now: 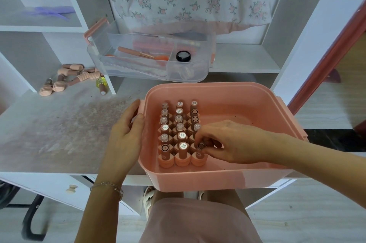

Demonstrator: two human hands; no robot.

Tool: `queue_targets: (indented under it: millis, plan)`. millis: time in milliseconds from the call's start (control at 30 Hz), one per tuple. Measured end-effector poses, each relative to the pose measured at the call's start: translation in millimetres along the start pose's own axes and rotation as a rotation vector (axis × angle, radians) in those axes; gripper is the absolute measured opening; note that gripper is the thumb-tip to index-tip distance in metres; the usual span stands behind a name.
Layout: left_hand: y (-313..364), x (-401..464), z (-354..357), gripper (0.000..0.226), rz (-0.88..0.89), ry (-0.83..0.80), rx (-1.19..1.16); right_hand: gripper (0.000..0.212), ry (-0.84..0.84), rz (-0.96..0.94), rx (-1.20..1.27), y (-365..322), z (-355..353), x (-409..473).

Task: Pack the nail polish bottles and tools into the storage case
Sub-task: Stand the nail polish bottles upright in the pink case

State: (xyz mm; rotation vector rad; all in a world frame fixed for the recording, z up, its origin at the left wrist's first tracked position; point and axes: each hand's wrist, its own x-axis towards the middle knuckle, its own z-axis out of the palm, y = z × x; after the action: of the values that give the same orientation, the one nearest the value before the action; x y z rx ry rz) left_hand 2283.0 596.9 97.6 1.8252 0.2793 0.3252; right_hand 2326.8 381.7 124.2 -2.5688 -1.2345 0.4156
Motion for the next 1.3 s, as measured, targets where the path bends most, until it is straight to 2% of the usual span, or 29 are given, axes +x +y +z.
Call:
queue_targets:
  millis: [433,667,833,1100,1300]
  plan:
    - [0,-1,0,0.04,0.001,0.003,0.003,0.031,0.056,-0.045,0.015,0,-3,-2]
    - [-2,-2,0,0.039,0.027,-0.006,0.072,0.025,0.355,-0.067,0.042,-4,-17,-2]
    - [6,12,-16,0.032,0.081,-0.095,0.191,0.022,0.458,-0.065,0.081,-26,-32,23]
    - [15,60,-110,0.021,0.168,0.175,0.291,0.024,0.524,-0.169,0.089,-86,-54,120]
    - [-30,100,-188,0.023,0.033,0.31,0.369,0.037,0.333,-0.159,0.063,-119,-31,230]
